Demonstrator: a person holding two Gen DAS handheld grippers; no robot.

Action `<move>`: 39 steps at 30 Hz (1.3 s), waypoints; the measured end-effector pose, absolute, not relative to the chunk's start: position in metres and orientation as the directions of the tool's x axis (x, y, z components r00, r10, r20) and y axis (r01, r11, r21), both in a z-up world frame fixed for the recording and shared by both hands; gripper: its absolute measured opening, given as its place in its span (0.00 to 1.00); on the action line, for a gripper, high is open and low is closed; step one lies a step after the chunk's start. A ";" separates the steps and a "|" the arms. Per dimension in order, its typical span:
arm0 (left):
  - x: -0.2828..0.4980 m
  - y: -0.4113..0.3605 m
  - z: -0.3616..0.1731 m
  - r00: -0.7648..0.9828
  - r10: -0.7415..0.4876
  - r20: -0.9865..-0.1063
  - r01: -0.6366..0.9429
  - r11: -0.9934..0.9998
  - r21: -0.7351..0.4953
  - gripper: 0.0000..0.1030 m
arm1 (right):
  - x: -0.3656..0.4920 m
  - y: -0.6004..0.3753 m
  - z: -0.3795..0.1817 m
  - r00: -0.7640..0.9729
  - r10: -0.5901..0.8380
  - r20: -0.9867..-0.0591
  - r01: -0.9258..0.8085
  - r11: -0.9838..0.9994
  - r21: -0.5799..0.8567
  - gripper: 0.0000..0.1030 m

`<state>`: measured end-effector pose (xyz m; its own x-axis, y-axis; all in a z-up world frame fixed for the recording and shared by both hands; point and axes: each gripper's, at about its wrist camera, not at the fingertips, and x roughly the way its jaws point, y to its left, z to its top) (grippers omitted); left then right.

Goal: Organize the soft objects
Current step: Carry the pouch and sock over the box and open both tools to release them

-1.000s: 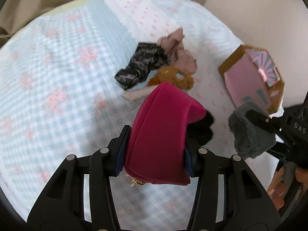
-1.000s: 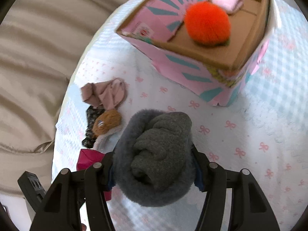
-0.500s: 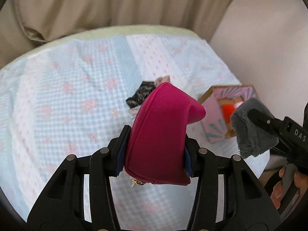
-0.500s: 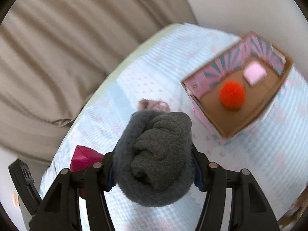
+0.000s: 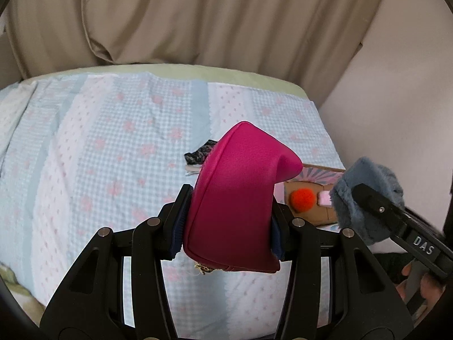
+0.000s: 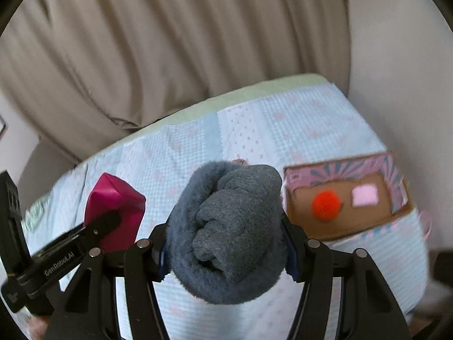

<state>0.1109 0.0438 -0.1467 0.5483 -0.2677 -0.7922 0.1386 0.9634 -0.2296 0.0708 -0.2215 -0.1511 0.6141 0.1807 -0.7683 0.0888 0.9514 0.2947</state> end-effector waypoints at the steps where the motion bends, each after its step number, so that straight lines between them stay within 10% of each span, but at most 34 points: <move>1: 0.109 0.038 -0.146 0.550 -0.261 -0.793 0.136 0.965 -0.223 0.43 | 0.069 -0.226 -0.147 0.615 0.180 -0.768 0.070 0.957 0.280 0.55; 16: 0.119 -0.091 -0.158 0.527 -0.281 -0.802 0.113 0.959 -0.261 0.43 | 0.072 -0.359 -0.146 0.601 0.142 -0.787 0.087 0.967 0.241 0.55; 39: 0.203 -0.321 -0.370 0.177 -0.279 -0.944 0.277 0.934 -0.225 0.43 | 0.166 -0.527 -0.329 0.329 0.104 -0.938 0.244 0.951 0.191 0.55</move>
<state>0.2031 -0.3208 -0.3701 0.1771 -0.2794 -0.9437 0.2767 0.9343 -0.2247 0.1657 -0.5269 -0.3290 0.3294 0.1043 -0.9384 0.2438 0.9508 0.1913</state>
